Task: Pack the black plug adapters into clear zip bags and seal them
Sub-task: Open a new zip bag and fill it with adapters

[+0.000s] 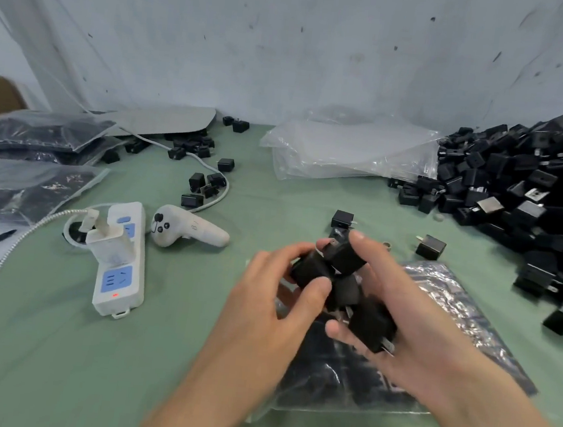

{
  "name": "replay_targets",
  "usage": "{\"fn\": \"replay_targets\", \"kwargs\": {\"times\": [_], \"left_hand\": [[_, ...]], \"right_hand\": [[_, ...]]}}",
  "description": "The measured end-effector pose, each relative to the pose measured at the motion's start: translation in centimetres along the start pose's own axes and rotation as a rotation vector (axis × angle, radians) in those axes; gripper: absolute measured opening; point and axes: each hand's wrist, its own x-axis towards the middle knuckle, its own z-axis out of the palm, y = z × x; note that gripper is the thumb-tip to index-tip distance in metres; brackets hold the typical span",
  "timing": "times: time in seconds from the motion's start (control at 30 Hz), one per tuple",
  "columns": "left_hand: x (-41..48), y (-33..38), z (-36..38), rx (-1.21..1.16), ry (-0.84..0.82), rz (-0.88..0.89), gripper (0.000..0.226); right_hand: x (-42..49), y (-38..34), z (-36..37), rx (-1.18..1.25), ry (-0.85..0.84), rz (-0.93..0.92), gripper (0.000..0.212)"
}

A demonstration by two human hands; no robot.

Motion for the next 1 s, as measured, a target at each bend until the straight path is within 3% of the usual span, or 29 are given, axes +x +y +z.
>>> {"fn": "replay_targets", "kwargs": {"times": [0.17,0.3,0.4,0.53,0.63,0.73,1.0], "left_hand": [[0.2,-0.5,-1.7,-0.263,0.188,-0.106,0.023],[-0.4,-2.9,-5.0,-0.083,0.308,-0.228,0.020],[-1.4,-4.9,-5.9,0.066,0.205,-0.338,0.017],[-2.0,-5.8,-5.6,-0.027,0.045,-0.411,0.030],[-2.5,-5.8,-4.9,0.007,-0.062,-0.313,0.030],[-2.6,-5.5,-4.0,-0.031,-0.065,-0.240,0.028],[-2.0,-4.8,-1.9,-0.177,-0.111,-0.212,0.060]], "right_hand": [[0.3,0.2,0.3,-0.029,0.036,-0.014,0.040],[0.3,-0.6,-0.9,0.054,0.115,-0.033,0.038],[0.3,-1.2,-2.1,0.066,0.185,-0.070,0.034],[0.5,-1.5,-3.1,0.133,0.235,-0.085,0.039],[0.5,-1.5,-3.5,0.151,0.225,-0.095,0.037],[0.6,-1.4,-3.5,0.157,0.229,-0.093,0.041],[0.5,-1.2,-3.3,0.129,0.224,-0.077,0.034]]}}
